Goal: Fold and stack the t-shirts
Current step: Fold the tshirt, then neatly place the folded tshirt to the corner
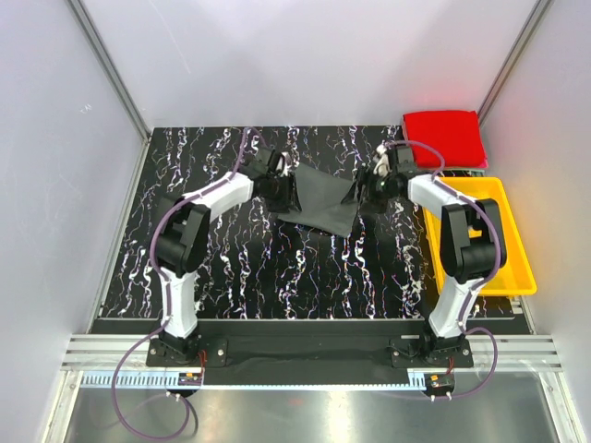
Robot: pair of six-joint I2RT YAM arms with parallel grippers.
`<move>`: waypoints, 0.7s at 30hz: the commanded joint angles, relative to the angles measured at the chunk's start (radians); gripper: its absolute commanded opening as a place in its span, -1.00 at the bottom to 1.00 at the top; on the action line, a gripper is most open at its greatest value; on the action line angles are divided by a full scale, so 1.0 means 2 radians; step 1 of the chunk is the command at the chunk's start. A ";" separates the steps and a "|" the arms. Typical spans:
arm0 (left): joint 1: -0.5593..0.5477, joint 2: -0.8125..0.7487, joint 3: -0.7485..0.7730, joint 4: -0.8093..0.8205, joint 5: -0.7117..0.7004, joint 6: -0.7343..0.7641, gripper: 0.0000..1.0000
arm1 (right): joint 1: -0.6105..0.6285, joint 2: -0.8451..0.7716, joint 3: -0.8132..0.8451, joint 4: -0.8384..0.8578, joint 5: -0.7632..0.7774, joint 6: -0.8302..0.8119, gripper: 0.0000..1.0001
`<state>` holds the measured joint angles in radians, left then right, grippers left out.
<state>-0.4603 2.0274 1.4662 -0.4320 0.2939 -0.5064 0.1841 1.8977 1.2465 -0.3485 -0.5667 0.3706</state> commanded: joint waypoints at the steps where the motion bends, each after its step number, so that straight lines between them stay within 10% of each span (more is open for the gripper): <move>1: 0.029 -0.041 0.034 -0.026 -0.009 0.047 -0.02 | -0.018 -0.028 0.042 -0.022 0.089 0.009 0.58; 13: 0.088 0.030 0.051 -0.045 0.065 0.143 0.07 | -0.035 0.085 0.155 -0.046 0.076 -0.039 0.77; 21: 0.089 0.035 0.045 -0.040 0.043 0.139 -0.10 | -0.068 0.137 0.174 -0.024 0.037 -0.037 0.40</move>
<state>-0.2832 2.1120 1.5459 -0.5301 0.3786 -0.2508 0.0837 2.1628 1.5761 -0.4385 -0.4412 0.3016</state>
